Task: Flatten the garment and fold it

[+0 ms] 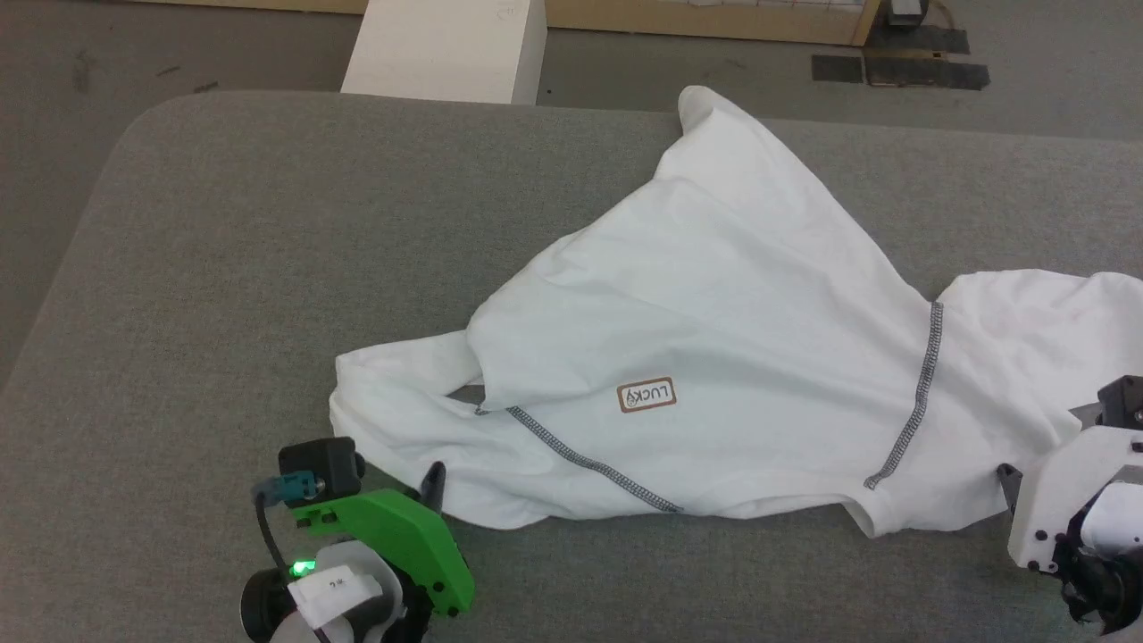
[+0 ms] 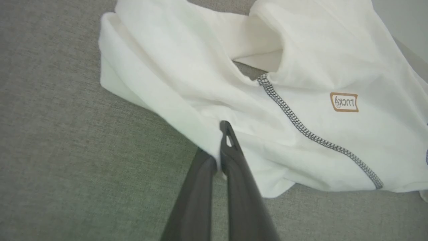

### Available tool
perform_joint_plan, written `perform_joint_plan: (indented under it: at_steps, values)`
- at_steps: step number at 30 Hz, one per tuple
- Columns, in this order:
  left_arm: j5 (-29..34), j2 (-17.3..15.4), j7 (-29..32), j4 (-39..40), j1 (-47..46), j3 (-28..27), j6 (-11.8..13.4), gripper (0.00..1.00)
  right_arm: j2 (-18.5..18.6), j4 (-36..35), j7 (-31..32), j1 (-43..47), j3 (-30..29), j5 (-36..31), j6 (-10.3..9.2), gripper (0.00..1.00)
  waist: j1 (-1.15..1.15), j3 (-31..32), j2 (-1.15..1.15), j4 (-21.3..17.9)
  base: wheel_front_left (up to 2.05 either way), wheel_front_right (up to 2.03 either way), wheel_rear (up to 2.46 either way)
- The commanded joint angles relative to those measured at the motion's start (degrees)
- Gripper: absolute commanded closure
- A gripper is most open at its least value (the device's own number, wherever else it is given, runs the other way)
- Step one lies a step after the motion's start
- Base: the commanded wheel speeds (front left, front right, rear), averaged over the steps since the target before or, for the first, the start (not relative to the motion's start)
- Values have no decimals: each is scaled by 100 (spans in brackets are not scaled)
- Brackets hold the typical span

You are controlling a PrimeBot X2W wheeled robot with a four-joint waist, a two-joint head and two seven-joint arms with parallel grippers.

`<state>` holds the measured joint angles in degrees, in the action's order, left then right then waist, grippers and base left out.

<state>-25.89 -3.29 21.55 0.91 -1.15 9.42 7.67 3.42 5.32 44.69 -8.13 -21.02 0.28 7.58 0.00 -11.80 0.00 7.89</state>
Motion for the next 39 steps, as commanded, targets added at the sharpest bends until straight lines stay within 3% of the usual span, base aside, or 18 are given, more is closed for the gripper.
perform_joint_plan:
  at_steps: [1,4,5,6,13,19,23,27,32,39]
  values:
    - [-9,-27,-15,33,33,14,-18,100,22,84,-71,-112,19,-49,-9,0,0,-39,0,23,0,0,0]
    - [-15,-28,-34,36,25,27,-20,100,52,251,-199,-228,16,-65,-9,0,0,-78,0,22,0,0,0]
    - [-17,-29,-38,34,23,31,-20,100,60,298,-215,-252,14,-65,-9,65,0,-88,0,22,0,0,0]
    - [-21,-29,-43,32,19,36,-22,100,74,340,-237,-278,23,-53,-9,100,0,-96,0,24,0,0,0]
    - [-196,-19,-233,129,-28,-16,-105,100,208,137,-189,-333,237,330,-9,100,0,-46,0,-4,0,0,0]
    - [-1168,23,-588,623,-275,-315,-297,100,337,-810,263,-489,477,1357,-9,100,0,37,0,-74,0,0,0]
    - [-1633,-8,-728,932,-829,-606,-361,100,383,-1468,543,-995,547,2246,-9,100,0,7,0,-150,0,0,0]
    - [-1833,-141,-631,966,-1863,-876,-371,100,341,-1598,979,-1827,453,2833,-9,100,0,-83,0,-182,0,0,0]
    - [-1773,-574,-424,416,-3299,-1055,-387,100,228,-1139,1225,-3141,225,2758,-9,100,0,-314,0,-221,0,0,0]
    - [-892,-1345,-424,-1208,-5431,-776,-453,100,16,7,894,-5202,-14,1803,-9,100,0,-965,0,-296,0,0,0]
